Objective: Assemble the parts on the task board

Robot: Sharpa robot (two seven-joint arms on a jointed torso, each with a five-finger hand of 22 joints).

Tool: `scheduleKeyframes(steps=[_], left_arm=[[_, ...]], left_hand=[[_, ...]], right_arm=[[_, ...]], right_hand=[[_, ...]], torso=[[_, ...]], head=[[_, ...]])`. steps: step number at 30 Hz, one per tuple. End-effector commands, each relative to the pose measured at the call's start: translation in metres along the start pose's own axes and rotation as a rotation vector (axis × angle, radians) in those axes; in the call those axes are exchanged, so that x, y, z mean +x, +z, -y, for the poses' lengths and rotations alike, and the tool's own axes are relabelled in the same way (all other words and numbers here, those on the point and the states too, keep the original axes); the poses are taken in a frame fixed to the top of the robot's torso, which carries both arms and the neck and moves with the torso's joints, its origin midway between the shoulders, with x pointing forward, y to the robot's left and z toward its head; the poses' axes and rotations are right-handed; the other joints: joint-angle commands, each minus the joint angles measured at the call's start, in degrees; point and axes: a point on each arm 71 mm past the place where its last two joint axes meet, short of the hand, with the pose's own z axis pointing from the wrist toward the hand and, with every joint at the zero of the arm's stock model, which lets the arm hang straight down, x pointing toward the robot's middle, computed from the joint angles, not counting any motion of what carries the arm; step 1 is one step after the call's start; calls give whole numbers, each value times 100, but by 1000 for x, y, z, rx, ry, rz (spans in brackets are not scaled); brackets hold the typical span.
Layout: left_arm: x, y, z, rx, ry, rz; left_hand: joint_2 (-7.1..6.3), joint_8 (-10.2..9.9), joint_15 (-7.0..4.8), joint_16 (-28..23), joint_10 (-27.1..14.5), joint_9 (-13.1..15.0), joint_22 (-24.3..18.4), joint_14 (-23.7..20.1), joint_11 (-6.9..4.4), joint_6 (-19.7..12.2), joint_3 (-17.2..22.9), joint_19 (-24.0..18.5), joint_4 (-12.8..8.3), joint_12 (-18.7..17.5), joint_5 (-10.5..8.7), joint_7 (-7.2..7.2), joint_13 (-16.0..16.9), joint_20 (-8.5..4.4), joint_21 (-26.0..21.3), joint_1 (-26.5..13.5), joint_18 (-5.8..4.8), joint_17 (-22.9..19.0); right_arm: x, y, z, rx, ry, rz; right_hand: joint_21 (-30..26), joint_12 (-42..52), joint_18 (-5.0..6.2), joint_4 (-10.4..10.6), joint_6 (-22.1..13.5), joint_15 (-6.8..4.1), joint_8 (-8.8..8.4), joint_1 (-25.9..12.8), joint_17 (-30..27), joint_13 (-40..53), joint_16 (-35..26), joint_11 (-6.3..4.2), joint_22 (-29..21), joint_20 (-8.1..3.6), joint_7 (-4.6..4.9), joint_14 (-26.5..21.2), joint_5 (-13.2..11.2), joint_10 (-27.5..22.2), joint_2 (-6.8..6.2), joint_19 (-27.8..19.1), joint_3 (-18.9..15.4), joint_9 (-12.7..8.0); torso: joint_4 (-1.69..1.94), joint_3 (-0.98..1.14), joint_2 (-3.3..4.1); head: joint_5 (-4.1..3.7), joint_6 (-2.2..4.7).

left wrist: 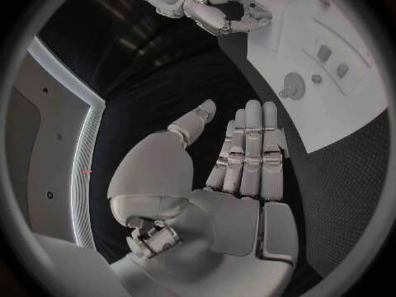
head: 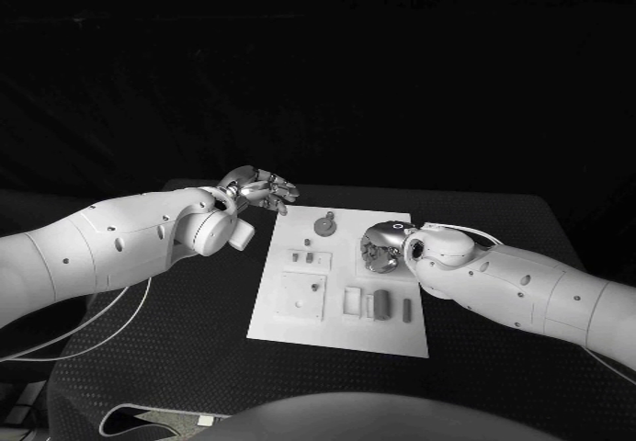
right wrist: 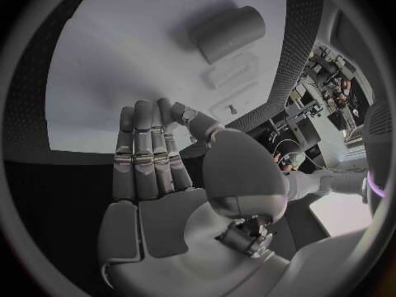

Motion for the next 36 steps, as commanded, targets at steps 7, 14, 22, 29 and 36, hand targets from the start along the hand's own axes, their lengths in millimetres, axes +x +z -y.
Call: scheduleKeyframes(steps=[7, 14, 22, 29, 36], left_arm=[[2, 0, 2, 13, -7, -14], [1, 0, 2, 12, -7, -10], [1, 0, 2, 12, -7, -9], [1, 0, 2, 12, -7, -9], [2, 1, 2, 13, -7, -11]], left_hand=[[-14, 31, 15, -25, -50, -7, -10, 42, -5, -43, -24, 24, 11, -4, 18, 14, 8, 6, -30, -33, 22, 9], [-10, 32, 15, -28, -51, -8, -11, 43, -5, -44, -23, 24, 12, -4, 18, 14, 8, 6, -30, -32, 22, 12], [-8, 34, 15, -32, -51, -9, -13, 43, -5, -44, -22, 24, 13, -4, 18, 14, 8, 6, -30, -32, 22, 18], [-7, 36, 15, -35, -51, -10, -14, 45, -5, -45, -22, 24, 14, -3, 18, 14, 9, 6, -30, -31, 22, 23], [-6, 38, 15, -38, -51, -11, -15, 45, -5, -45, -21, 25, 15, -3, 18, 14, 10, 6, -30, -31, 22, 28]], right_arm=[[-4, -3, -4, -32, -10, 90], [-7, -6, -5, -42, 0, 131], [-25, -14, -10, -65, 22, 174], [-39, -17, -29, -116, 68, 184], [-33, -11, -71, -217, 102, 162]], right_hand=[[245, 142, 33, 67, 288, -130, 94, 205, 197, 293, 417, -127, 142, -107, -116, 183, -5, 264, -82, 307, 532, 150], [298, 150, 33, 42, 330, -147, 92, 138, 204, 358, 480, -145, 146, -122, -132, 190, -13, 300, -108, 333, 633, 175], [313, 152, 33, 35, 344, -152, 92, 127, 204, 377, 495, -150, 146, -127, -138, 189, -14, 309, -123, 335, 655, 184], [324, 152, 33, 31, 354, -155, 92, 120, 204, 390, 506, -154, 146, -131, -142, 189, -15, 316, -132, 338, 668, 189], [328, 149, 33, 31, 353, -156, 88, 113, 203, 396, 509, -153, 146, -131, -141, 185, -15, 313, -129, 336, 674, 190]], torso=[[-1, 1, 0], [-1, 2, -1], [-8, 0, -1], [-5, -2, 0], [-1, 5, 0]], head=[[5, -8], [15, -3], [51, 10], [76, 21], [109, 25]])
